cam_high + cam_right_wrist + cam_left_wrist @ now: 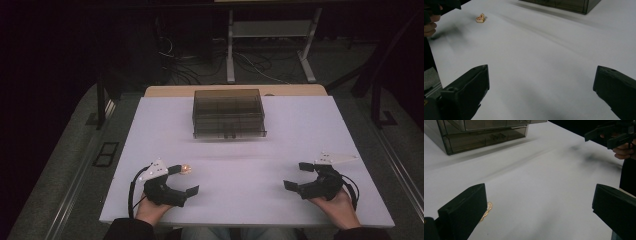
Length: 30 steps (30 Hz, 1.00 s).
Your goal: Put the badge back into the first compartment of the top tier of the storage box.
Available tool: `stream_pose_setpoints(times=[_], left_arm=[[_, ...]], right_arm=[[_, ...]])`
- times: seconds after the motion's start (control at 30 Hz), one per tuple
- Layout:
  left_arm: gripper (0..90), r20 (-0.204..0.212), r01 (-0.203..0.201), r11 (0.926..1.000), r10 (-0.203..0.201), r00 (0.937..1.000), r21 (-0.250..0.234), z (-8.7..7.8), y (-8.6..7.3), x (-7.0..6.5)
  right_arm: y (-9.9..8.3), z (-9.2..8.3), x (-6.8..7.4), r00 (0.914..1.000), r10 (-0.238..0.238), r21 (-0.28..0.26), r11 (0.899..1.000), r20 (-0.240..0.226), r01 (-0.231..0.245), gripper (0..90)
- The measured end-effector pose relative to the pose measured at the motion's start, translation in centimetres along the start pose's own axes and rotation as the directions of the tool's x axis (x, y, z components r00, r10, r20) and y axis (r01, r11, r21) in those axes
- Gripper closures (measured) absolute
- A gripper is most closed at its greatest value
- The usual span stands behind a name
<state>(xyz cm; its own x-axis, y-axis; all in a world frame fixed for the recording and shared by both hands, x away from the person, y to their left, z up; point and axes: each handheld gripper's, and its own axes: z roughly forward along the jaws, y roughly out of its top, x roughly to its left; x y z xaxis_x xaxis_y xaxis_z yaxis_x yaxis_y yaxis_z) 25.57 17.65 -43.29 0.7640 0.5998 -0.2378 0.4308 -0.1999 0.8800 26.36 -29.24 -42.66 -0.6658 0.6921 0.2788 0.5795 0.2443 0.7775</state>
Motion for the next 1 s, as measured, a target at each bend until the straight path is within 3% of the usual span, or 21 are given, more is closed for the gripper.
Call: stream_pose_setpoints(times=[1.0], left_arm=[[0.0,0.022,-0.004,0.9999,0.004,0.9998,0.017,0.57,0.31,0.07]], right_arm=[[-0.33,-0.29,0.37,0.9999,-0.012,0.028,1.000,0.007,0.012,0.0]])
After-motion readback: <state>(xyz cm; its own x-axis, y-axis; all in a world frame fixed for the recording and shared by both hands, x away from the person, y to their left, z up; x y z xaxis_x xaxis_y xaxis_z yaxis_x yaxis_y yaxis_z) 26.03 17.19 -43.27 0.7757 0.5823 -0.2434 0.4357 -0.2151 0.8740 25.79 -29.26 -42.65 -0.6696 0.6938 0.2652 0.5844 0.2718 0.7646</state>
